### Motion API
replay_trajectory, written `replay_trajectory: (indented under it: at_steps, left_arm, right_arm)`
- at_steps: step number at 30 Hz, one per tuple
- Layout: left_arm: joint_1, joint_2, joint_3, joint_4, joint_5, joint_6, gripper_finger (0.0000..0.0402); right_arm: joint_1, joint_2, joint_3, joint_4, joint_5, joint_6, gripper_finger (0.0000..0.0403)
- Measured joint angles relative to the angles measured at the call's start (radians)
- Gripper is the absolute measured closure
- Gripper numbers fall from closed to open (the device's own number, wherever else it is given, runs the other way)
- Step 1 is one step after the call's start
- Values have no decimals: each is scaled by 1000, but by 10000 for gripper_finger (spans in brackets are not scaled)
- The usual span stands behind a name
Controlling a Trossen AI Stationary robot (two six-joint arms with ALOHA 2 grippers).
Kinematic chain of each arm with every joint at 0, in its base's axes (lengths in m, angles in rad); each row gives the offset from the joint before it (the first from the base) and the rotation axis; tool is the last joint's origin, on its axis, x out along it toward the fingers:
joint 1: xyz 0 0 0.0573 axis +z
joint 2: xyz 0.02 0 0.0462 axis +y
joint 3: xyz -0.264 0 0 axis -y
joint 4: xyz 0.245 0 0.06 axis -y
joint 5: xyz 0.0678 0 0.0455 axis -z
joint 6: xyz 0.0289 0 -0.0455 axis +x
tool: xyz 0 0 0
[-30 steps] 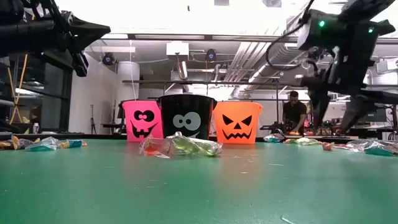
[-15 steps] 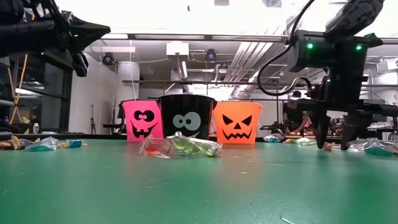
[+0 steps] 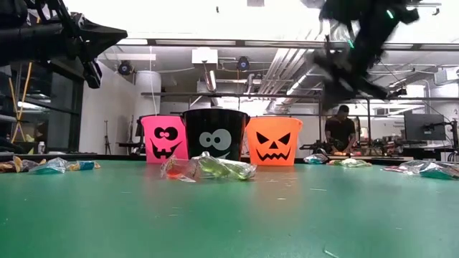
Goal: Sort candy by brand, put in halloween buckets
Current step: Put the orange candy into the black bucket
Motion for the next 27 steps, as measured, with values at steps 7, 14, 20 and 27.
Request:
replay_trajectory:
  at_steps: [7,14,20,27]
  left_arm:
    - [0,0,0,-1,0,0,401]
    - [0,0,0,-12,0,0,401]
    - [0,0,0,-21,0,0,401]
    - [0,0,0,-20,0,0,402]
  right_arm:
    - [-86,106,151,428,-172,-385,363]
    - [-121,385,363,433,-252,-451,359]
    - [-148,568,567,268,-276,-472,331]
    - [-172,626,722,134,-324,-566,222]
